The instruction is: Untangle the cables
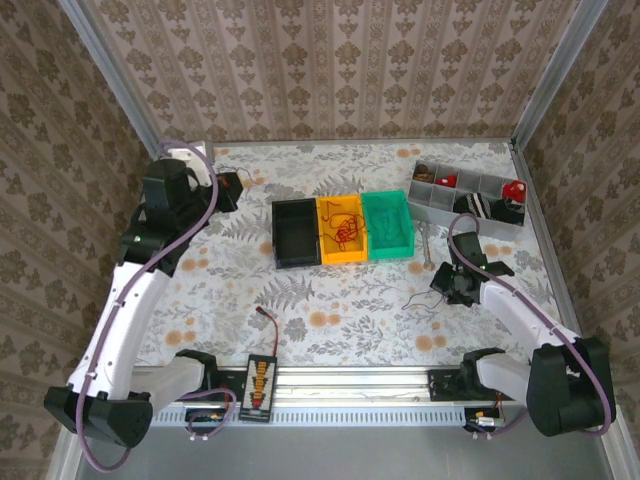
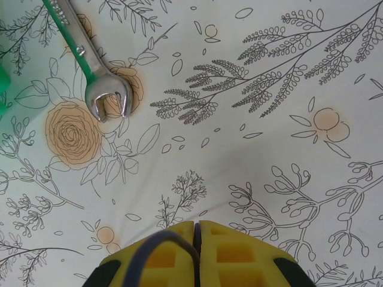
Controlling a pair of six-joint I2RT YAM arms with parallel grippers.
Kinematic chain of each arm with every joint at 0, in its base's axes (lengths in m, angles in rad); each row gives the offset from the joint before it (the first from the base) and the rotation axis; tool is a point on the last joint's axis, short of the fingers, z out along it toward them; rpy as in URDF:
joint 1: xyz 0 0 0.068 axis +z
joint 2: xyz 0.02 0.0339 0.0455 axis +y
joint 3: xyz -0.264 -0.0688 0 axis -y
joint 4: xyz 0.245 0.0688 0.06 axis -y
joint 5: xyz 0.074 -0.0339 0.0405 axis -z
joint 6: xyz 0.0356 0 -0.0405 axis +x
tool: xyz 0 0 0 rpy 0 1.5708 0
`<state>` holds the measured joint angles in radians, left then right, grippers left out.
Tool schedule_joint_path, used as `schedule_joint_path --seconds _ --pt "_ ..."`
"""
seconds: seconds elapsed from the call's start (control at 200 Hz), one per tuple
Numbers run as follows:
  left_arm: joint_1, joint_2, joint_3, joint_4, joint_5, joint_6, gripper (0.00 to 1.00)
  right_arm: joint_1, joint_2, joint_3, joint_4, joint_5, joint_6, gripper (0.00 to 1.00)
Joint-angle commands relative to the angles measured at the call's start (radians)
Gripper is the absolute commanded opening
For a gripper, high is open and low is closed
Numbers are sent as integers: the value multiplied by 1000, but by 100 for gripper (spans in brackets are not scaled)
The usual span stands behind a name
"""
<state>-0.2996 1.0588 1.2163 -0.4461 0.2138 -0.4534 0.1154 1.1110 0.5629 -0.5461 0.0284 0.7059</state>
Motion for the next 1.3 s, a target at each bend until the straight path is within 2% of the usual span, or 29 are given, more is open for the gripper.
schedule_joint_path --seconds 0.0,0.4,0.86,1.295 --pt "-11 17 -27 59 2 -22 0 -5 -16 5 3 -15 -13 0" --pt "-45 64 -66 101 -20 -24 0 -5 -39 -9 0 -15 -11 0" --pt "-136 197 -146 170 -80 -28 0 -5 -42 -9 -1 -13 -17 0" --pt "-226 405 -158 247 -118 -83 0 -7 -51 -3 -11 -4 -28 0"
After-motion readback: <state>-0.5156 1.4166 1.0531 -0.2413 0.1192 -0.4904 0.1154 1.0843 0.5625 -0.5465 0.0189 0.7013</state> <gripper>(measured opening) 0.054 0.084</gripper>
